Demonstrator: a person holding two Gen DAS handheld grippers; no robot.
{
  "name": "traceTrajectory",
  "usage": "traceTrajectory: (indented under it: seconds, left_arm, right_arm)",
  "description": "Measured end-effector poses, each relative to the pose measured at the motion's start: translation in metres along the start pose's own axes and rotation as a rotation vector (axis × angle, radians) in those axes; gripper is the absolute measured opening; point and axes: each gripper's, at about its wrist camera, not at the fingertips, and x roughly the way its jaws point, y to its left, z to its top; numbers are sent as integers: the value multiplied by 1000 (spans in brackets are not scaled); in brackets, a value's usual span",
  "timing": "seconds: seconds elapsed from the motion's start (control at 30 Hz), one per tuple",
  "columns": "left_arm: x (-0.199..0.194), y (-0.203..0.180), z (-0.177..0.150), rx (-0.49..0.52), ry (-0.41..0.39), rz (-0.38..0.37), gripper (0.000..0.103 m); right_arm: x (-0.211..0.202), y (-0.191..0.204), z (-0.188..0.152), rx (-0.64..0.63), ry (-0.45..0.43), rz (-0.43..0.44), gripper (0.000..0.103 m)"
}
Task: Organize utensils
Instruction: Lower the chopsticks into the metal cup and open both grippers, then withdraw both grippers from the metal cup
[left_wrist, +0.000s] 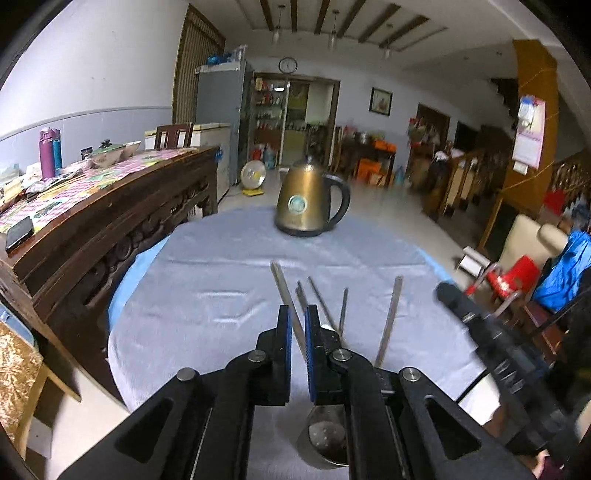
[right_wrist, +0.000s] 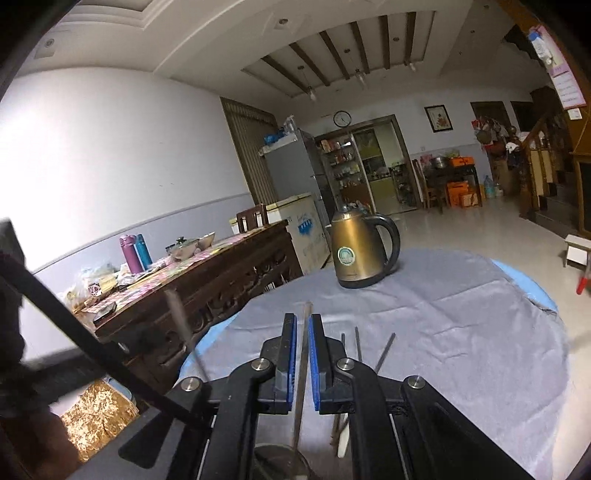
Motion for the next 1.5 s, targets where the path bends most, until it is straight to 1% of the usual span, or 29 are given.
traceTrajectory:
  seconds: [0.03,0.07,0.1,0.17,0.33,0.53,0.57,0.6,0.63,0.7,1.07,1.5]
  left_arm:
    - [1,-1,-1,11,1,20,10]
    - [-4,-3,-2,16,-2,31,18]
    - [-5,-6,-2,25,-7,52,27]
    - [-9,-6,-3,30,-13,69,35]
    - [-13,-8,-4,41,-11,112,36]
    - [-11,-6,-3,45,-3,132,39]
    - [-12,-6,-3,46,-4,136,42]
    - [-12,-7,-3,49,-6,144,44]
    - [-13,-7,-3,51,-10,151,45]
    - [-15,-7,-3,55,-15,160,47]
    - [-14,-6,-2,71,-22,199,52]
    - [-4,0,-3,70,-4,228,53]
  right_arm:
    - [-3,-5,1,20,2,-1,11]
    - [-6,-7,2,32,-3,-3,11]
    - [-9,-12,4,47,-9,-6,12]
    - [-14,-17,7,58,-15,-15,13]
    - [-21,-29,9,90,-15,-35,13]
    - [-28,-34,8,104,-14,-46,14]
    - [-29,-35,8,107,-12,-46,15]
    - [-30,-36,8,108,-13,-50,19]
    - [-31,-36,8,107,-15,-53,24]
    - [-33,-37,8,112,-16,-58,29]
    - [-31,-43,6,137,4,-64,29]
    - [-19,-49,-1,161,41,-70,29]
